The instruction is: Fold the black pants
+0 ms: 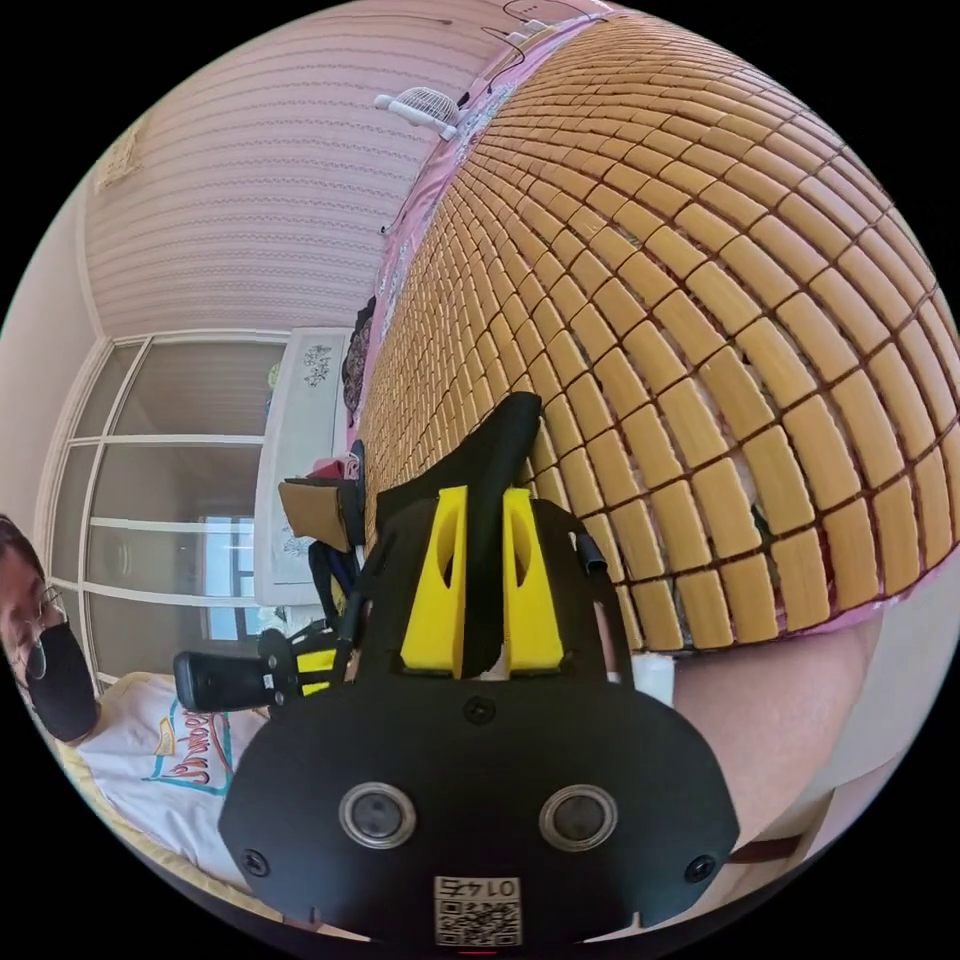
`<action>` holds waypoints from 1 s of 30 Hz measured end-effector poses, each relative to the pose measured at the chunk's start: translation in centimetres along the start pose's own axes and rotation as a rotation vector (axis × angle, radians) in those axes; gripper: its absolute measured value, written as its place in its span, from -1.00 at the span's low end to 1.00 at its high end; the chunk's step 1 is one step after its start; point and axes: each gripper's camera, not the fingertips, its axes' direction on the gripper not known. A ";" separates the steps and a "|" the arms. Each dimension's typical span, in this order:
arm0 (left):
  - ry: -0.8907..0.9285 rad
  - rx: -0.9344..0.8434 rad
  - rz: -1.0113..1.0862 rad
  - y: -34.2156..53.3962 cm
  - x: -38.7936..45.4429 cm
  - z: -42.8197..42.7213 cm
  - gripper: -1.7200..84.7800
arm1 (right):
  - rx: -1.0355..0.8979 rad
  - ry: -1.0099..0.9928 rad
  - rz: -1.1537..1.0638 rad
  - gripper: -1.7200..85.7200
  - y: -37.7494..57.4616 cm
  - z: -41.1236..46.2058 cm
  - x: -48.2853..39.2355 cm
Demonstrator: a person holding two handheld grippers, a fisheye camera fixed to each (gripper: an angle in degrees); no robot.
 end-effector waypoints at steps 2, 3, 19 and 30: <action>-0.020 0.022 -0.016 0.9 0.0 -0.7 -0.98 | 0.012 -0.016 0.007 -0.90 0.1 0.0 0.1; -0.018 0.027 -0.019 1.1 0.0 -0.9 -0.98 | 0.017 -0.016 0.005 -0.92 0.2 -0.1 0.1; 0.104 0.417 -0.153 4.3 -4.6 -9.8 -0.98 | 0.167 -0.065 -0.197 -0.93 2.3 -6.9 -7.9; -0.121 0.174 -0.796 25.5 -12.8 -17.7 -0.98 | -0.175 0.052 -0.610 -0.85 6.3 18.2 -23.3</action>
